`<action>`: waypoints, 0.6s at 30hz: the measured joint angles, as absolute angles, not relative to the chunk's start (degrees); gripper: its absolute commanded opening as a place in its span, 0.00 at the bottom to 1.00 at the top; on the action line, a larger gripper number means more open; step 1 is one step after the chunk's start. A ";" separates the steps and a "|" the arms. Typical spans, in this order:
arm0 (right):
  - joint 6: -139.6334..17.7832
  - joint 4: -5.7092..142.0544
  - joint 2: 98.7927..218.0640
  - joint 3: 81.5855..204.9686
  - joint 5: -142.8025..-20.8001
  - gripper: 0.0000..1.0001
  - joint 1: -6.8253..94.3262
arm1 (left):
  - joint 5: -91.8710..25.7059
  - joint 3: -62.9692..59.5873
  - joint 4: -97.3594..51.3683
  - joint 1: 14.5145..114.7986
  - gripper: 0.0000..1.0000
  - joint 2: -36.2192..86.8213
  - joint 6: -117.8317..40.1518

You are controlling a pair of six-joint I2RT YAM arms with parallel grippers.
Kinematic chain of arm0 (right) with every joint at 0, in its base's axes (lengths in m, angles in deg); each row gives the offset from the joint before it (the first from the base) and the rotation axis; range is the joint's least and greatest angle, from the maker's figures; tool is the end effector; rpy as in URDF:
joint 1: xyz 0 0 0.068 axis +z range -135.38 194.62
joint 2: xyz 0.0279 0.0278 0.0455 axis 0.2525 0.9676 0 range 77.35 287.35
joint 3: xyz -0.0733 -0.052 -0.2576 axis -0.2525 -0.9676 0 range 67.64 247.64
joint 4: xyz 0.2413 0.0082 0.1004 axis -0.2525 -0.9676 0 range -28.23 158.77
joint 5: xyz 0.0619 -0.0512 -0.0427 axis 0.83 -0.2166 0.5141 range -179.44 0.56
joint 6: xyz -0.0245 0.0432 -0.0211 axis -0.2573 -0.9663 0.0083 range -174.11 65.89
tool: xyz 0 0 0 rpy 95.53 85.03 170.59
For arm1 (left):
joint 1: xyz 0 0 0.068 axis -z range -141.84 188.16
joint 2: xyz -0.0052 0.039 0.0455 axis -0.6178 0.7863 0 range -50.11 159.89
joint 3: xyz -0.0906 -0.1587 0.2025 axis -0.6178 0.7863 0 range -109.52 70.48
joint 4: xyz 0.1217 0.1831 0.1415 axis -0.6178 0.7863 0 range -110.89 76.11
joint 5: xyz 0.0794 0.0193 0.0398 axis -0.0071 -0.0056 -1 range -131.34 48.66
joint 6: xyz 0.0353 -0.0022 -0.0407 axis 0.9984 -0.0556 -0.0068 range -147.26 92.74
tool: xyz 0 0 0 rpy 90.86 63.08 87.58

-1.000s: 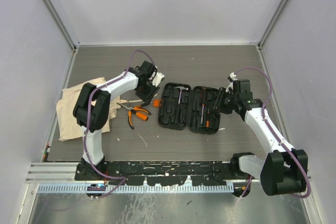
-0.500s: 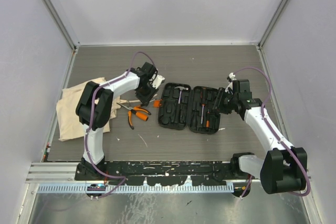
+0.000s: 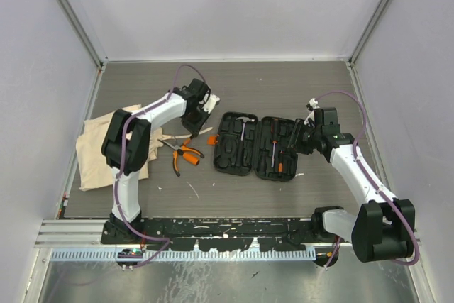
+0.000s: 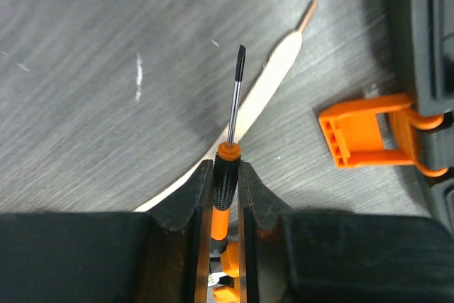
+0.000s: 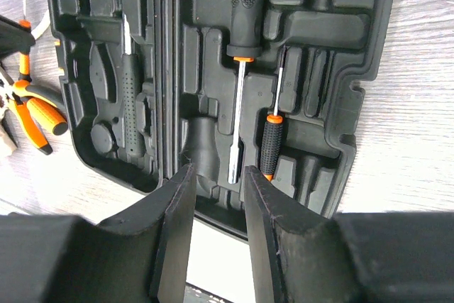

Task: Sort the tools into containers
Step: Pick up the screwdriver from the center of the board.

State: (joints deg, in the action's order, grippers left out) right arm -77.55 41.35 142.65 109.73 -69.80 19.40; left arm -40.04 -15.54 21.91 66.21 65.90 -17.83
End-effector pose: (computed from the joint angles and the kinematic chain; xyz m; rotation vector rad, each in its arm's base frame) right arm 0.2249 0.0309 0.2287 0.2510 2.4763 0.6335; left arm 0.3618 -0.1937 0.1755 0.9194 2.6945 -0.1017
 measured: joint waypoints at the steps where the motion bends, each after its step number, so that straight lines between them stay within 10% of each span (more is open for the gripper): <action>1: -77.55 41.35 142.65 109.73 -69.80 0.39 19.40 | -40.07 -16.20 21.65 66.17 0.01 65.88 -18.22; 18: -81.11 46.48 137.44 109.49 -67.22 0.51 19.40 | -31.93 -17.75 12.14 66.12 0.00 48.98 -34.46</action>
